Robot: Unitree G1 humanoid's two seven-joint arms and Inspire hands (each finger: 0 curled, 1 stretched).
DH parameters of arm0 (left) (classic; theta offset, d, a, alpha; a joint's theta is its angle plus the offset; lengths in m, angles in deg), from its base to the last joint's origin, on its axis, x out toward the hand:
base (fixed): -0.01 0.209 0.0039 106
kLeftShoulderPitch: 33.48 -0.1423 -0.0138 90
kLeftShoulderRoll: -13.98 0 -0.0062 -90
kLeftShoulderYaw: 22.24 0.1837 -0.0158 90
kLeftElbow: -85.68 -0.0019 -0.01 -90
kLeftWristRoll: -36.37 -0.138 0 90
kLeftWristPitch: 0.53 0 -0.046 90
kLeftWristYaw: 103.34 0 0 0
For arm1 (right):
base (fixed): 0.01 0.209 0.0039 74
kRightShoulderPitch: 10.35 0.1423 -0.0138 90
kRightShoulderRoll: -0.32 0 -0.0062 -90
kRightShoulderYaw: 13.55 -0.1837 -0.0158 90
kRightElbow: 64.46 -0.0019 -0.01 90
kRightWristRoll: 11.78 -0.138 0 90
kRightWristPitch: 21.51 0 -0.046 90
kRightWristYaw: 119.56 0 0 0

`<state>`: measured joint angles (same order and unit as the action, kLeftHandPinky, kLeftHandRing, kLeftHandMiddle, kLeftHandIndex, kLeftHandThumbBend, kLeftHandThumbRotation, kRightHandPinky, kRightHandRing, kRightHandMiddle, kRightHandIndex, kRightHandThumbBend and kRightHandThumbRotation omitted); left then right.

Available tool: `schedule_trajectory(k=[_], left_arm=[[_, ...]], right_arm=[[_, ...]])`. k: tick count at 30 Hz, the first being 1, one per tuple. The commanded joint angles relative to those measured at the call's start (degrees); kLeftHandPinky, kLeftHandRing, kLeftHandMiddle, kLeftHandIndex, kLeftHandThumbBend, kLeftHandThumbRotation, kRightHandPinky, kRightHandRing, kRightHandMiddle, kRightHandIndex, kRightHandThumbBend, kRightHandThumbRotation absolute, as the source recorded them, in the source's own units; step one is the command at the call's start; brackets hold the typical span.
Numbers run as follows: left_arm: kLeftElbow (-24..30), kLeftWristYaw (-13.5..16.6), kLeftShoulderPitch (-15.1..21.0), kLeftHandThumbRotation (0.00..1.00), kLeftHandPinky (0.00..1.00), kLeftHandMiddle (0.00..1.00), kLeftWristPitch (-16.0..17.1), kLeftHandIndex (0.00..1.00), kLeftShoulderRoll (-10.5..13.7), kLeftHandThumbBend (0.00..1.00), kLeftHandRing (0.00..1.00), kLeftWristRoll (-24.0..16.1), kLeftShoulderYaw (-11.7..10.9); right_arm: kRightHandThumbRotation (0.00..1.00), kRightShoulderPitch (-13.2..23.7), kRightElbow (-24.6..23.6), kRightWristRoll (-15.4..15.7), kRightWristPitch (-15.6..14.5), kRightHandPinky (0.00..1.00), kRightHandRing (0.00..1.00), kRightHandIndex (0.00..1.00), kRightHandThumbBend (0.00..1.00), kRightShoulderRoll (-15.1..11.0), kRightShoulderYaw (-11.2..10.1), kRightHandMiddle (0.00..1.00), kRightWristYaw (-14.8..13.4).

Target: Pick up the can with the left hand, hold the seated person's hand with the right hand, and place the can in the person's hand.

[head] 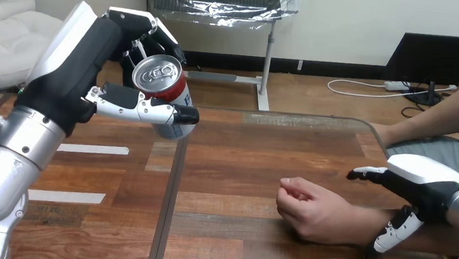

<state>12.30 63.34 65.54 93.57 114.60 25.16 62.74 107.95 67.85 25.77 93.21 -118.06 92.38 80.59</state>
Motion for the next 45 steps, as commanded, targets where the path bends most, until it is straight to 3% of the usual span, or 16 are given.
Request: schedule_trajectory(k=[1,5,12,18,26,40,45], left_arm=[[2.5,0.1,2.3,0.0,0.22,0.35,0.7,0.4,0.6,0.73,0.27,1.0,-1.7],[2.5,0.2,2.3,0.0,0.22,0.35,0.5,0.4,0.6,0.73,0.28,1.0,-1.8],[2.5,0.1,2.3,0.0,0.22,0.35,0.5,0.4,0.6,0.73,0.28,1.1,-2.0],[2.5,0.1,2.3,0.0,0.22,0.35,0.4,0.39,0.6,0.74,0.27,1.4,-2.2],[2.3,0.1,2.4,0.0,0.22,0.35,0.8,0.39,0.7,0.73,0.28,1.5,-2.3],[2.0,0.1,2.5,0.0,0.23,0.35,0.8,0.39,0.9,0.73,0.28,1.9,-2.4],[2.0,0.0,2.6,0.0,0.23,0.35,0.7,0.4,0.9,0.72,0.29,2.2,-2.4]], right_arm=[[0.26,1.4,2.2,0.6,-2.3,0.92,0.92,0.93,1.0,0.1,1.9,0.93,2.0],[0.23,1.5,2.4,0.4,-3.0,0.92,0.93,0.93,1.0,0.4,2.4,0.93,3.1],[0.2,1.9,2.2,0.9,-7.2,0.9,0.94,0.94,1.0,1.2,3.8,0.94,6.4],[0.19,2.1,1.7,1.6,-9.2,0.81,0.92,0.95,1.0,1.6,5.2,0.95,7.8],[0.18,1.9,1.0,2.6,-10.2,0.7,0.89,0.92,1.0,1.7,7.3,0.91,8.4],[0.14,0.8,-0.7,3.8,-12.5,0.66,0.86,0.87,1.0,2.1,9.5,0.85,8.7],[0.14,0.4,-1.4,4.1,-12.6,0.7,0.87,0.85,1.0,2.0,10.0,0.83,8.9]])
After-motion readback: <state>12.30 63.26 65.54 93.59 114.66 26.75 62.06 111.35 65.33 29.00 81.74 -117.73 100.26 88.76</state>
